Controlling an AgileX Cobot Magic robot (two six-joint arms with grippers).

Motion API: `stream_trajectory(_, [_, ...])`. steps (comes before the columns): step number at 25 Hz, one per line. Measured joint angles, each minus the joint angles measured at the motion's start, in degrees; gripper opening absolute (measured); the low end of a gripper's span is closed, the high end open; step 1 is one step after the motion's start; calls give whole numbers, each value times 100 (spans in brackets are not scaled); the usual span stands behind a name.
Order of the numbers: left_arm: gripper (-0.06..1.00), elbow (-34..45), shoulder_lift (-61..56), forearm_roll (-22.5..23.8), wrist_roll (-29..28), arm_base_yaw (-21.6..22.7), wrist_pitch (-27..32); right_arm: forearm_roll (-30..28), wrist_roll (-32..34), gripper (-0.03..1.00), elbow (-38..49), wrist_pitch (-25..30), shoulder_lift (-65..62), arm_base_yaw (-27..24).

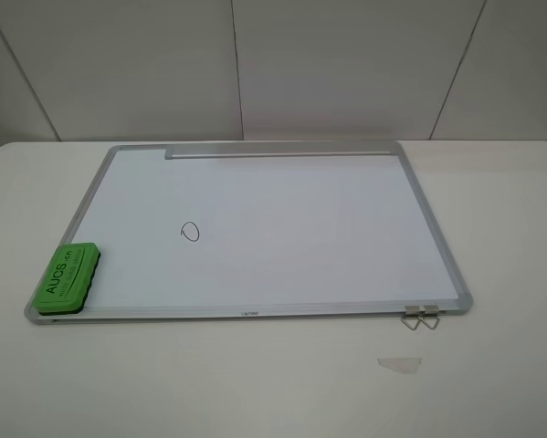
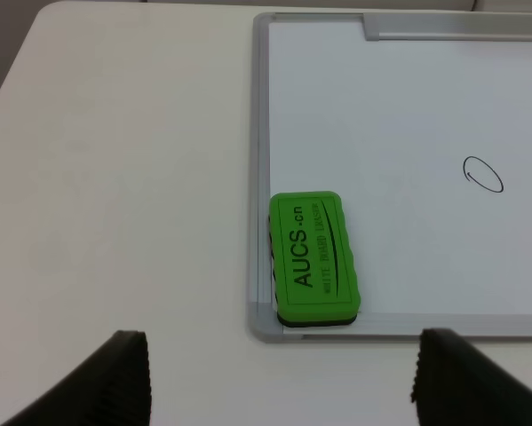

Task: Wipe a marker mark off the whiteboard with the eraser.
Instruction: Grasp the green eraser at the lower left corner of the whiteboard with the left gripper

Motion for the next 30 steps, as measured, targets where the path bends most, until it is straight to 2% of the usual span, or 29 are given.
stream_trajectory(15, [63,0,0,0,-6,0,0,0,0,82,0,0,0,0])
stream_trajectory(21, [63,-47,15,0,-283,0,91,0,0,82,0,0,0,0])
stream_trajectory(30, [63,-1049,1466,-54,-658,0,796,0,0,82,0,0,0,0])
